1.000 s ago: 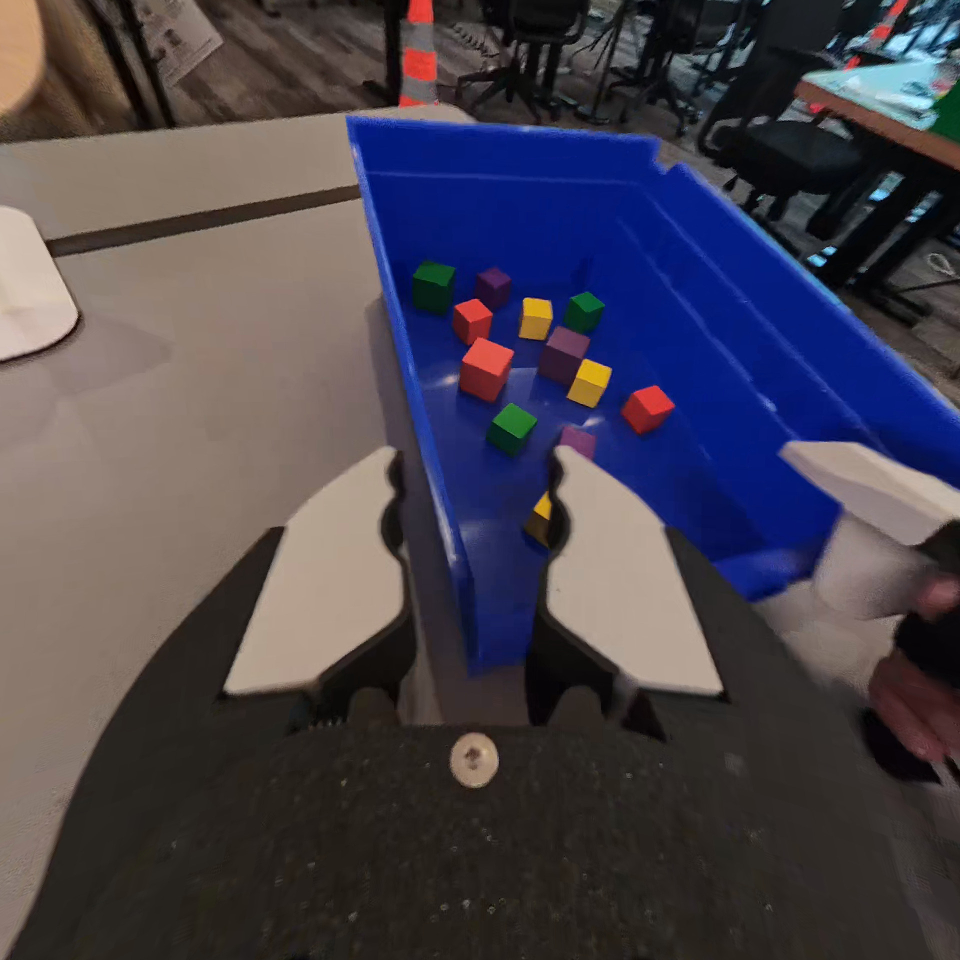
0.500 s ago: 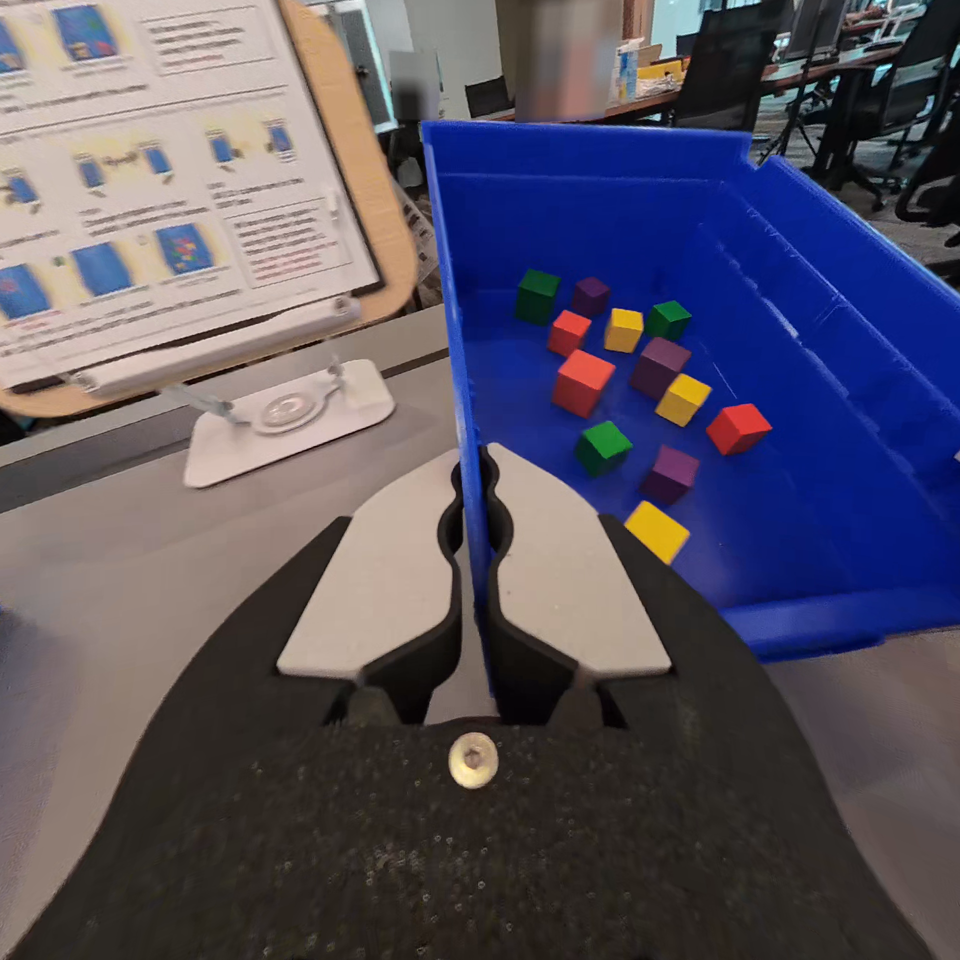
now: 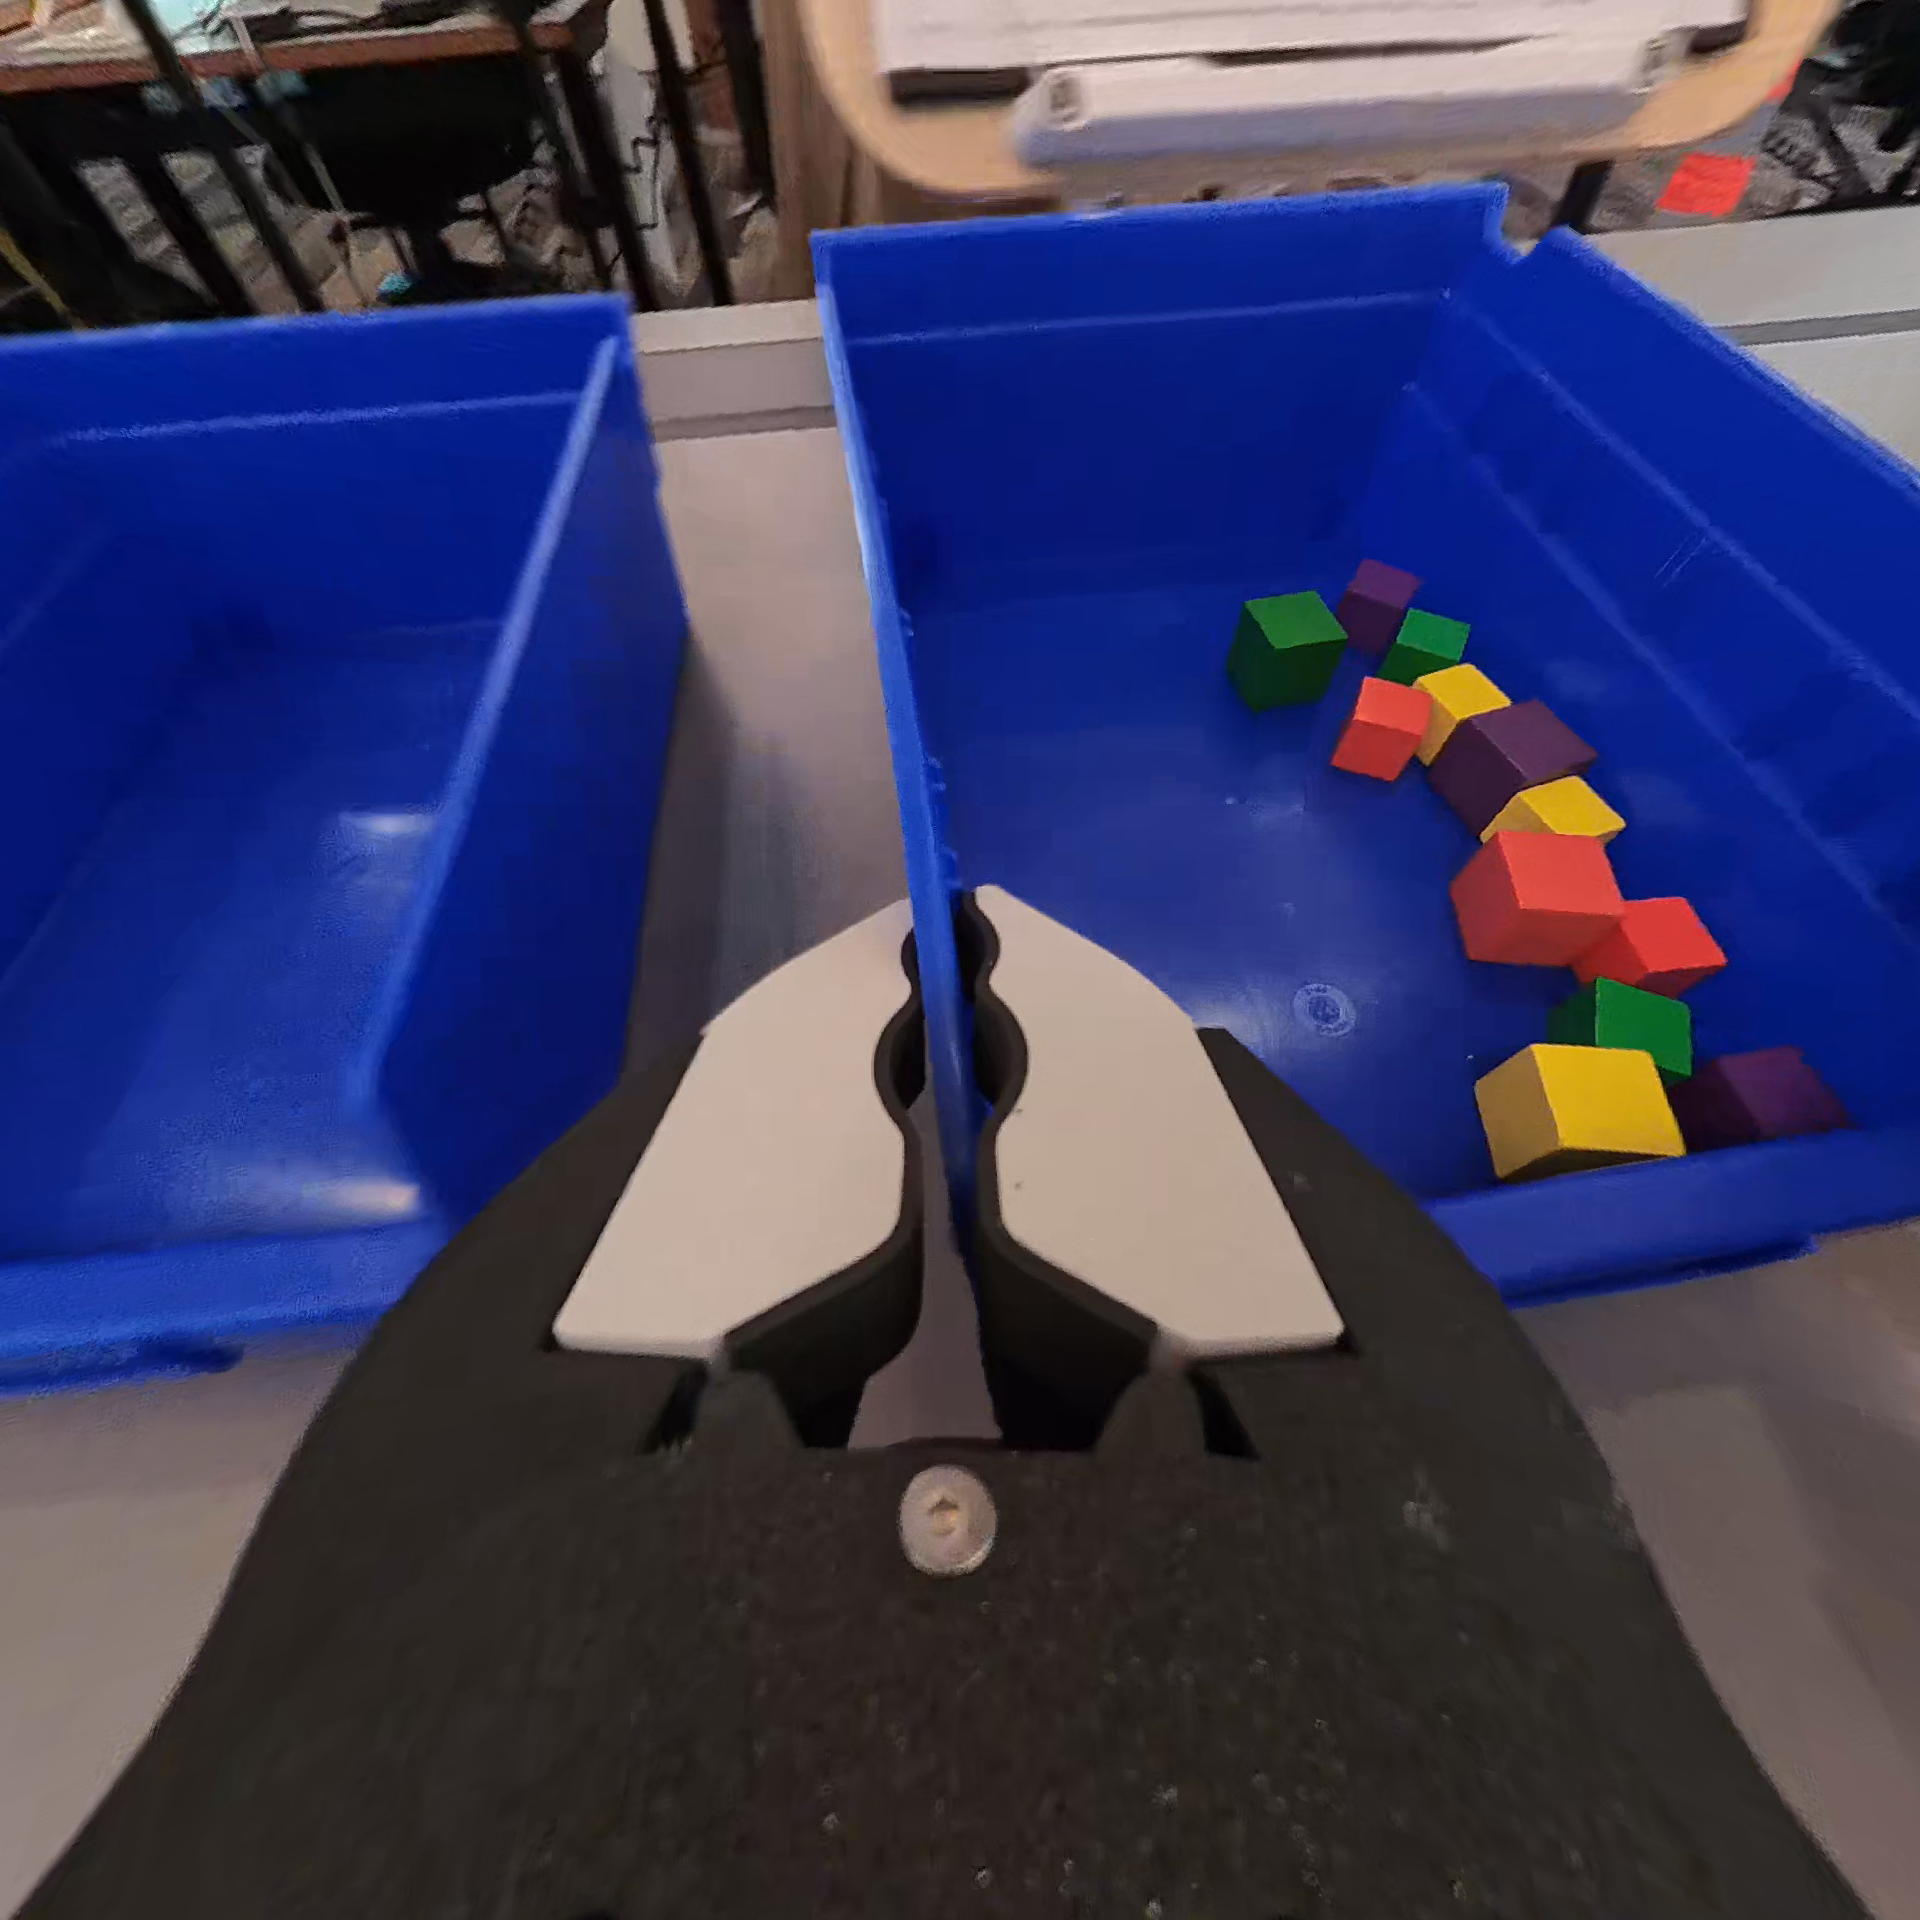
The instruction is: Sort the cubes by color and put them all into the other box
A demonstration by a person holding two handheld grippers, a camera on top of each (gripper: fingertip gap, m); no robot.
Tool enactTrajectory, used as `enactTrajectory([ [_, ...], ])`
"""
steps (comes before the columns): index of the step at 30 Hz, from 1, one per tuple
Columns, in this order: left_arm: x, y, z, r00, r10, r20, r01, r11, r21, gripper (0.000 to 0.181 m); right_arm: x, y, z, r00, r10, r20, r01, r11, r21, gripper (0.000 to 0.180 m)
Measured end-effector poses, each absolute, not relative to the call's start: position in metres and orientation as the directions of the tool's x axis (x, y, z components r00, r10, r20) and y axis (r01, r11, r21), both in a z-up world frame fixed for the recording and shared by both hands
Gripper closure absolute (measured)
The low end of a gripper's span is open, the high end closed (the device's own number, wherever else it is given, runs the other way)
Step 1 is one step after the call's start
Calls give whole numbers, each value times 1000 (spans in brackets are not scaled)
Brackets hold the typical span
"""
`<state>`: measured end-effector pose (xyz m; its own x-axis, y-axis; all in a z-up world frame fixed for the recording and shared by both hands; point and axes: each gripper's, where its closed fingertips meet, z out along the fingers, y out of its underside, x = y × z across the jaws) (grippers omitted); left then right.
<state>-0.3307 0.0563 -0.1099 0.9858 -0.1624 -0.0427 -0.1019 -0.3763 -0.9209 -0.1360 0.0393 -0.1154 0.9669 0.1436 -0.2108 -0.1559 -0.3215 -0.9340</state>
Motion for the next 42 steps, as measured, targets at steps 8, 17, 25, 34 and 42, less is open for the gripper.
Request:
enactTrajectory([
  [8, -376, 57, -118, 985, -163, 64, -13, -438, -899, 152, -195, 59, -115, 948, 253, -194, -90, -371, -924, 171],
  [17, -435, -19, -64, 963, -259, 71, -14, -314, -949, 117, -179, 27, -104, 896, 413, -163, -70, -231, -970, 136],
  [25, -634, 41, -100, 997, 68, 20, 48, -446, -894, 111, -171, 7, -61, 864, 490, -118, -158, 42, -986, 147],
  [34, -622, 90, -125, 971, -7, 241, 205, -498, -842, 175, -181, 10, -74, 858, 504, -96, -100, -18, -995, 148],
  [42, -641, 27, -109, 958, 168, 232, 278, -348, -895, 175, -275, -23, -81, 743, 647, -168, -87, -156, -984, 146],
])
